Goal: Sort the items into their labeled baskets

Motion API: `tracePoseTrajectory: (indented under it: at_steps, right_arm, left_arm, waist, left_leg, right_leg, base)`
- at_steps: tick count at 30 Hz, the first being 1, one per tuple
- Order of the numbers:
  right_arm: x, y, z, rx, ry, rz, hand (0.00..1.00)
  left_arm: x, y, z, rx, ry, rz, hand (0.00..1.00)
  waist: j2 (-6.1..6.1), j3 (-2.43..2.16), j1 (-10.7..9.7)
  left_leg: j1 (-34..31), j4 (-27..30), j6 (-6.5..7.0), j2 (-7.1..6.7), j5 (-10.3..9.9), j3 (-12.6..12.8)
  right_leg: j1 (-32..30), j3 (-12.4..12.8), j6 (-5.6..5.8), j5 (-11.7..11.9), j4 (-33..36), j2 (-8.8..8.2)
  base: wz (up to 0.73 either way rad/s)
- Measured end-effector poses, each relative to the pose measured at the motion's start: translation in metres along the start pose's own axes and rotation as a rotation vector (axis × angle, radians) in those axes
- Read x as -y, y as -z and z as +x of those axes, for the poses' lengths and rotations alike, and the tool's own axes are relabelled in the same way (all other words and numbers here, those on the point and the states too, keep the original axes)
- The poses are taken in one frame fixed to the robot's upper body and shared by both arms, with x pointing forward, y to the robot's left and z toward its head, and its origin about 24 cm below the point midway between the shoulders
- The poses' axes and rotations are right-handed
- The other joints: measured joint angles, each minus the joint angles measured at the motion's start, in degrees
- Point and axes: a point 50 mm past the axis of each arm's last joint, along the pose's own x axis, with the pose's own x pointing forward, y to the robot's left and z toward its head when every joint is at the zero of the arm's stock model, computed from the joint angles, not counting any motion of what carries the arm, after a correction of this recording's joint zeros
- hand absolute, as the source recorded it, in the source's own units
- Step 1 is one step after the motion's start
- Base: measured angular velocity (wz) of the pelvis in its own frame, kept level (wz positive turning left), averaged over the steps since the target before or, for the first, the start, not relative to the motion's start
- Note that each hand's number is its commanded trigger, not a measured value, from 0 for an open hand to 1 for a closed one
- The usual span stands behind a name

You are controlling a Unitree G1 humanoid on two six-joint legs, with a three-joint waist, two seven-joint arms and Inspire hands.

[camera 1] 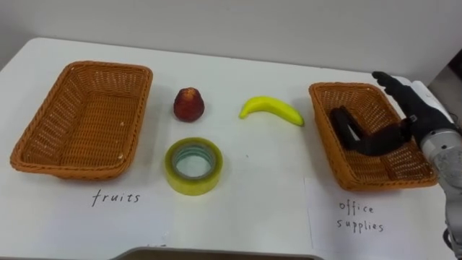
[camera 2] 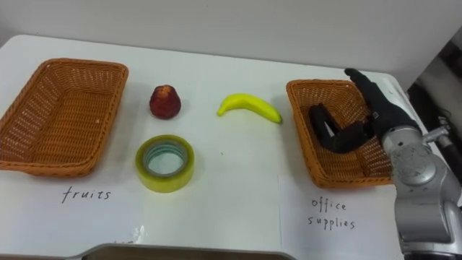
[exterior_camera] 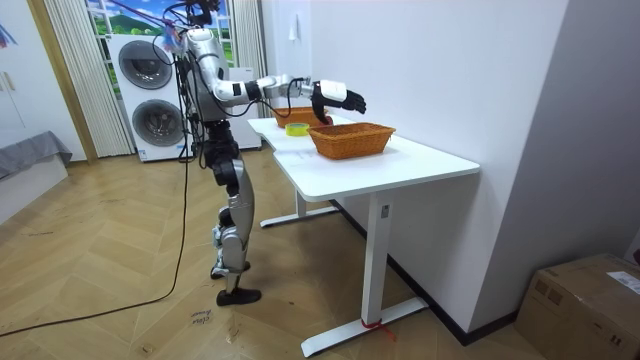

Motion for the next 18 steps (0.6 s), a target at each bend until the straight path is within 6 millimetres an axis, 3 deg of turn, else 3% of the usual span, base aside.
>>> tracePoseTrajectory:
  at_steps: [11,16,18]
  right_arm:
    - [0.001,-0.002,0.001,0.005,0.008,0.001,0.0]
    - [0.009,-0.011,0.002,0.039,0.063,0.001,0.0]
    - [0.015,-0.024,-0.002,0.095,0.099,-0.008,0.0]
  left_arm:
    - [0.0,-0.001,0.0,0.002,0.0,-0.001,0.0]
    - [0.001,0.001,0.0,-0.003,0.005,-0.001,0.0]
    - [0.001,0.006,0.0,-0.017,0.009,0.003,0.0]
  waist:
    - [0.06,0.03,-0.15]
    - [0.17,0.11,-0.23]
    - [0.49,0.23,-0.22]
  left_leg:
    - [-0.01,-0.31,0.0,0.0,0.0,0.22]
    - [-0.01,-0.39,0.0,0.03,0.0,0.46]
    - [-0.1,-0.44,0.0,0.02,0.0,0.5]
  right_leg:
    - [0.0,0.37,0.01,0.0,0.12,0.05]
    - [-0.11,0.43,0.01,0.0,0.16,0.04]
    - [-0.1,0.39,0.01,-0.01,0.14,0.04]
  base:
    - [-0.01]
    - [0.0]
    - [0.0]
